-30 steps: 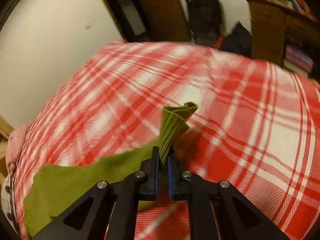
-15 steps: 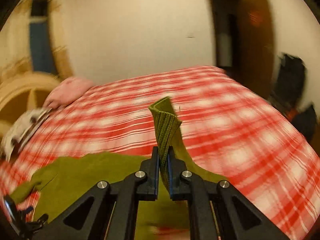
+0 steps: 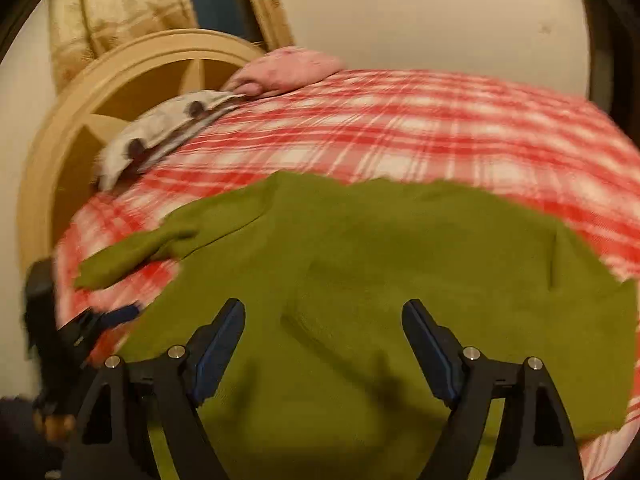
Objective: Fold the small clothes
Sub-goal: 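Carry the held sleeve across the sweater body toward the left gripper, then grasp the sleeve cuff with the left gripper and lay it on the body, then grasp the cuff of the other sleeve with the left gripper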
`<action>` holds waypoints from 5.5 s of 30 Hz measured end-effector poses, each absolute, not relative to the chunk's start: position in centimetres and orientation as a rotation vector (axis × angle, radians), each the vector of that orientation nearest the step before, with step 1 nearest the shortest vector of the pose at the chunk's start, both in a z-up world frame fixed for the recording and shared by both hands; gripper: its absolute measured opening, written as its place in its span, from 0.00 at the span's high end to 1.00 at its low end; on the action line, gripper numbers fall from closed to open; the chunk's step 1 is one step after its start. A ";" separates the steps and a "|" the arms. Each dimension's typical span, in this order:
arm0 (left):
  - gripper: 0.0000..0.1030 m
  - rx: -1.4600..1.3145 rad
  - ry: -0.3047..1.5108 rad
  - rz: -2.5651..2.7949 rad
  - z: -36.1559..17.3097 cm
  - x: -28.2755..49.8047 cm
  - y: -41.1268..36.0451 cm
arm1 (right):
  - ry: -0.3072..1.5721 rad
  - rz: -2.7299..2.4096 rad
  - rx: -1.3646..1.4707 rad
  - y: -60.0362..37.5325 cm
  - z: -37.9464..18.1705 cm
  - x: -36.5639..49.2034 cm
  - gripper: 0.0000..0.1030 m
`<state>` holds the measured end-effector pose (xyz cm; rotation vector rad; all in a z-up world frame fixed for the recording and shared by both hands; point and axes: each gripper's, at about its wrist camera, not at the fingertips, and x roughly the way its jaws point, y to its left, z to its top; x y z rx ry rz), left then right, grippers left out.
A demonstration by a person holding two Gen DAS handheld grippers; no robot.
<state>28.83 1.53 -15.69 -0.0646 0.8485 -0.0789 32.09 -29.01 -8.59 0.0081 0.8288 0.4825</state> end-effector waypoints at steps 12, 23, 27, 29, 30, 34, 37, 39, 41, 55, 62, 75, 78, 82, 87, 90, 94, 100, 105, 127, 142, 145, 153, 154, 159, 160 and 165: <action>0.18 -0.113 0.870 -0.228 -11.5 33.5 -5.2 | 0.753 0.267 0.118 -42.3 -8.6 24.7 0.21; 0.52 -0.118 1.027 -0.264 -15.7 39.6 -10.7 | 0.692 0.274 0.189 -46.0 -11.1 21.9 0.21; 0.87 -0.139 1.024 -0.294 -15.3 39.4 -10.6 | 0.685 0.301 0.184 -45.8 -11.2 21.8 0.21; 0.89 -0.153 1.009 -0.311 -14.6 39.5 -10.3 | 0.686 0.305 0.183 -45.6 -11.3 21.7 0.21; 0.89 -0.154 0.989 -0.319 -14.1 39.2 -10.2 | 0.687 0.304 0.185 -45.6 -11.3 21.7 0.21; 0.90 -0.172 0.909 -0.343 -11.0 38.5 -9.1 | 0.693 0.298 0.206 -46.0 -11.7 21.9 0.21; 0.90 -0.171 0.849 -0.330 -8.6 38.0 -7.2 | 0.699 0.296 0.213 -46.1 -11.9 22.0 0.21; 0.90 -0.189 0.830 -0.304 -7.6 38.0 -5.1 | 0.703 0.298 0.210 -46.1 -12.0 22.0 0.21; 0.90 -0.186 0.824 -0.269 -7.8 38.5 -3.6 | 0.708 0.301 0.206 -46.0 -12.1 22.1 0.21; 0.88 -0.229 0.921 -0.195 -13.3 39.8 -0.2 | 0.746 0.278 0.213 -45.9 -12.7 22.5 0.21; 0.83 -0.238 0.935 -0.205 -14.1 39.4 -0.5 | 0.781 0.348 -0.018 -39.3 -9.8 24.8 0.21; 0.62 -0.026 0.934 -0.075 -15.0 36.8 0.9 | 0.919 -0.007 0.028 -43.5 -13.3 29.9 0.21; 0.55 -0.020 0.896 -0.081 -13.9 36.0 0.4 | 0.888 0.067 0.030 -43.3 -12.4 27.6 0.21; 0.36 -0.007 0.824 -0.047 -12.4 36.2 -0.1 | 0.731 0.129 -0.009 -41.7 -8.6 26.6 0.21; 0.17 -0.016 0.810 -0.025 -12.2 36.3 -0.2 | 0.677 0.178 -0.032 -39.8 -7.1 29.7 0.21; 0.17 0.085 0.864 0.036 -14.1 36.7 -0.8 | 0.770 0.151 0.002 -39.7 -9.0 32.2 0.21; 0.14 0.110 0.923 0.056 -16.0 36.0 0.7 | 0.893 0.083 0.002 -40.6 -12.9 32.9 0.21; 0.11 0.047 0.853 0.078 -13.7 30.7 5.4 | 0.847 0.145 0.002 -39.3 -10.3 29.6 0.21; 0.10 -0.001 0.824 0.192 -13.3 26.0 11.0 | 0.814 0.190 -0.018 -37.3 -10.0 26.1 0.21; 0.16 -0.287 0.777 0.586 -16.1 23.1 32.0 | 0.805 0.255 -0.128 -30.1 -11.6 23.8 0.21; 0.55 -0.364 0.787 0.498 -17.9 25.0 32.0 | 0.857 0.227 -0.186 -29.1 -14.6 23.7 0.21; 0.86 -0.359 0.786 0.464 -17.6 24.9 32.0 | 0.854 0.227 -0.180 -29.2 -14.6 23.6 0.21; 0.94 -0.394 0.739 0.397 -15.7 24.1 30.7 | 0.851 0.227 -0.175 -29.3 -14.6 23.5 0.21; 0.94 -0.399 0.728 0.382 -15.1 24.0 30.4 | 0.851 0.228 -0.174 -29.3 -14.6 23.5 0.21; 0.94 -0.395 0.687 0.287 -12.2 24.3 28.1 | 0.848 0.228 -0.172 -29.3 -14.6 23.4 0.20; 0.94 -0.397 0.680 0.273 -11.7 24.3 27.8 | 0.847 0.227 -0.172 -29.3 -14.6 23.4 0.20; 0.94 -0.437 0.640 0.186 -9.0 25.1 25.3 | 0.843 0.227 -0.168 -29.3 -14.6 23.3 0.20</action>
